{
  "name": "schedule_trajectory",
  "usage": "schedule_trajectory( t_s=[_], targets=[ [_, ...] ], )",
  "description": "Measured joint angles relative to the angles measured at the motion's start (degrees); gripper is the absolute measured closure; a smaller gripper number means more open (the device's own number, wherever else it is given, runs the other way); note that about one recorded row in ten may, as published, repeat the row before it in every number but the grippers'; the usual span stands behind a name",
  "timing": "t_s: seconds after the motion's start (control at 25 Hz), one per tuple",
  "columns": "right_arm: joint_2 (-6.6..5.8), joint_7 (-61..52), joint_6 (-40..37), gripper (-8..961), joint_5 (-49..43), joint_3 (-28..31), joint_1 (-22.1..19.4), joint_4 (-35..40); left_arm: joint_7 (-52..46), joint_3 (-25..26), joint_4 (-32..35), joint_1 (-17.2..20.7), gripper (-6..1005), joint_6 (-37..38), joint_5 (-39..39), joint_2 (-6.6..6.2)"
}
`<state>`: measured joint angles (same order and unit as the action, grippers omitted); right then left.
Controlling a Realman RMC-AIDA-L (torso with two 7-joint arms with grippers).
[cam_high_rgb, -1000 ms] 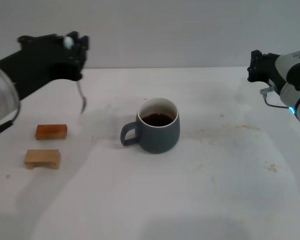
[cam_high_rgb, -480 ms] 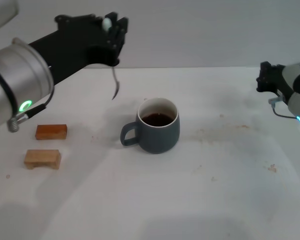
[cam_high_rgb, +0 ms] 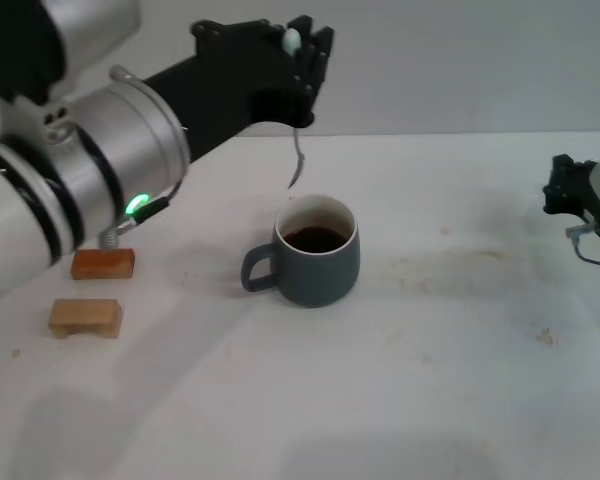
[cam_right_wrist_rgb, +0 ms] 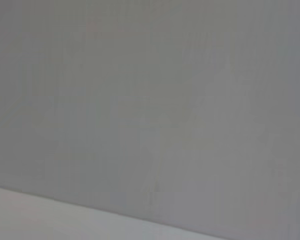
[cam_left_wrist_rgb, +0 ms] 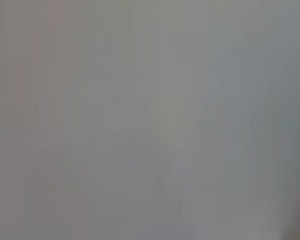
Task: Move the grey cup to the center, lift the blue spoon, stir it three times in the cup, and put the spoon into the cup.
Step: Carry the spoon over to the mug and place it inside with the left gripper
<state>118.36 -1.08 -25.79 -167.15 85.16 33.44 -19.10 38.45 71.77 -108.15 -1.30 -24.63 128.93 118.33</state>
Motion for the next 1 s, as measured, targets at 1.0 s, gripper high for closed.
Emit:
schedule_trajectory(
  t_s=[1.0],
  targets=[
    [0.91,21.9,16.0,954,0.0,13.9,-24.5,-44.3,-0.4,-7.7,15.0,-7.4,853,14.9,-1.9,0.07]
  ],
)
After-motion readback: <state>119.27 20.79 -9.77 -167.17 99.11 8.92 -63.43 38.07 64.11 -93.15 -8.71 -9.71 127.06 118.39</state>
